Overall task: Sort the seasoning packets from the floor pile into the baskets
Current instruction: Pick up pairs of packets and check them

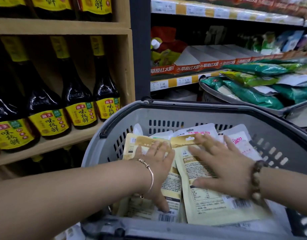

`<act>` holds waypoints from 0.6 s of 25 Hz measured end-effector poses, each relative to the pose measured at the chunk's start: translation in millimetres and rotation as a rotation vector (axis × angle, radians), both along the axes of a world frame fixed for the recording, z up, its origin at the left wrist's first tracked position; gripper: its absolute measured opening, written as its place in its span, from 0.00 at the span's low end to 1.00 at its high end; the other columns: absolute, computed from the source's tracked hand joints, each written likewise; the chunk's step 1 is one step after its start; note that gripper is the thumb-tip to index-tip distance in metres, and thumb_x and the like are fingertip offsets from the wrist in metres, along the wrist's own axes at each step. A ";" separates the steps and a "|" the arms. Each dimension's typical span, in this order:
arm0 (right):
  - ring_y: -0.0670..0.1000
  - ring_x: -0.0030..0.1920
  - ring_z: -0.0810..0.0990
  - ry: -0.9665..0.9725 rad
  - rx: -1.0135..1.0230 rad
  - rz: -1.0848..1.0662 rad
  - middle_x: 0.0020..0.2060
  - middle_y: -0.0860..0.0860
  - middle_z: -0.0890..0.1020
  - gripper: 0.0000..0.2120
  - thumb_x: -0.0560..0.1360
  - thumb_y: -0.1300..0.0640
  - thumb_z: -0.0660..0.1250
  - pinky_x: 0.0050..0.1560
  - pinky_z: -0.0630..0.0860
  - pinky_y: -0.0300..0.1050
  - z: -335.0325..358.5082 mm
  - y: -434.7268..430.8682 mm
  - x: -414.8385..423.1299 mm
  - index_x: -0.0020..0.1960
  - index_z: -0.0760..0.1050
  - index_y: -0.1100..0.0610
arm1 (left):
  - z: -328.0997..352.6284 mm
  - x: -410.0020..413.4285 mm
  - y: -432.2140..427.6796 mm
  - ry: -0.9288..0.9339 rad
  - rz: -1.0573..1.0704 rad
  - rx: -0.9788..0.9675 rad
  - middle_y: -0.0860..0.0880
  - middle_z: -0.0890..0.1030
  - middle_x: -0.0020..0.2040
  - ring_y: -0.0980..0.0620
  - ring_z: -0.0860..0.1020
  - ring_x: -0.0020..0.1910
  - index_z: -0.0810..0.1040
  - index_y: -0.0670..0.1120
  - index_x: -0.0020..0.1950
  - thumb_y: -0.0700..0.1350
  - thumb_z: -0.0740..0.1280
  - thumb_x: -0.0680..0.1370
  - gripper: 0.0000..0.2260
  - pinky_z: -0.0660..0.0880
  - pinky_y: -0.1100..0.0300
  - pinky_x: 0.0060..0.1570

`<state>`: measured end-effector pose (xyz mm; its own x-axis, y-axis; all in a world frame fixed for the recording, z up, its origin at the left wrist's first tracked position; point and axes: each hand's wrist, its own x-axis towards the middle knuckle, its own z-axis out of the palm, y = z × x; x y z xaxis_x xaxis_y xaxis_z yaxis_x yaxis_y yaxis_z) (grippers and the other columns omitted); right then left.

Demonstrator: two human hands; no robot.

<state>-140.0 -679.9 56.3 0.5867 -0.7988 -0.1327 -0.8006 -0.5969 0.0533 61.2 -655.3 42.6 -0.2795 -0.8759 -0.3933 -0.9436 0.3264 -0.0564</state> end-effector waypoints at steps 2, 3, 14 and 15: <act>0.43 0.68 0.27 0.062 0.044 0.004 0.73 0.46 0.32 0.57 0.50 0.18 0.27 0.68 0.28 0.55 -12.7 4.9 1.6 0.74 0.32 0.44 | -5.4 -0.4 -4.1 -0.036 0.009 0.039 0.48 0.25 0.72 0.47 0.28 0.72 0.26 0.47 0.72 0.67 0.71 0.63 0.61 0.40 0.37 0.71; 0.43 0.67 0.26 0.068 0.058 -0.010 0.73 0.46 0.32 0.59 0.48 0.18 0.26 0.68 0.28 0.56 -16.9 6.4 1.6 0.74 0.31 0.45 | -6.8 0.3 -6.5 -0.039 0.017 0.064 0.48 0.25 0.72 0.48 0.28 0.72 0.25 0.48 0.71 0.67 0.71 0.63 0.62 0.40 0.37 0.71; 0.52 0.73 0.29 0.233 0.047 -0.016 0.73 0.50 0.31 0.59 0.50 0.18 0.31 0.67 0.29 0.62 -31.2 6.1 19.7 0.73 0.28 0.51 | -15.8 8.6 -11.0 -0.044 0.025 0.165 0.48 0.23 0.71 0.48 0.26 0.71 0.23 0.47 0.70 0.66 0.72 0.63 0.62 0.41 0.41 0.72; 0.52 0.73 0.30 0.248 0.053 -0.015 0.73 0.50 0.31 0.60 0.50 0.18 0.30 0.67 0.29 0.62 -30.1 6.9 20.8 0.73 0.28 0.51 | -14.4 8.5 -11.4 -0.055 0.016 0.164 0.47 0.24 0.71 0.48 0.27 0.71 0.24 0.46 0.70 0.65 0.72 0.64 0.62 0.40 0.43 0.72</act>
<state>-119.2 -673.0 26.1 0.5193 -0.7951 -0.3135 -0.7754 -0.5925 0.2183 69.7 -666.8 28.2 -0.2402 -0.8028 -0.5458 -0.9457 0.3203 -0.0549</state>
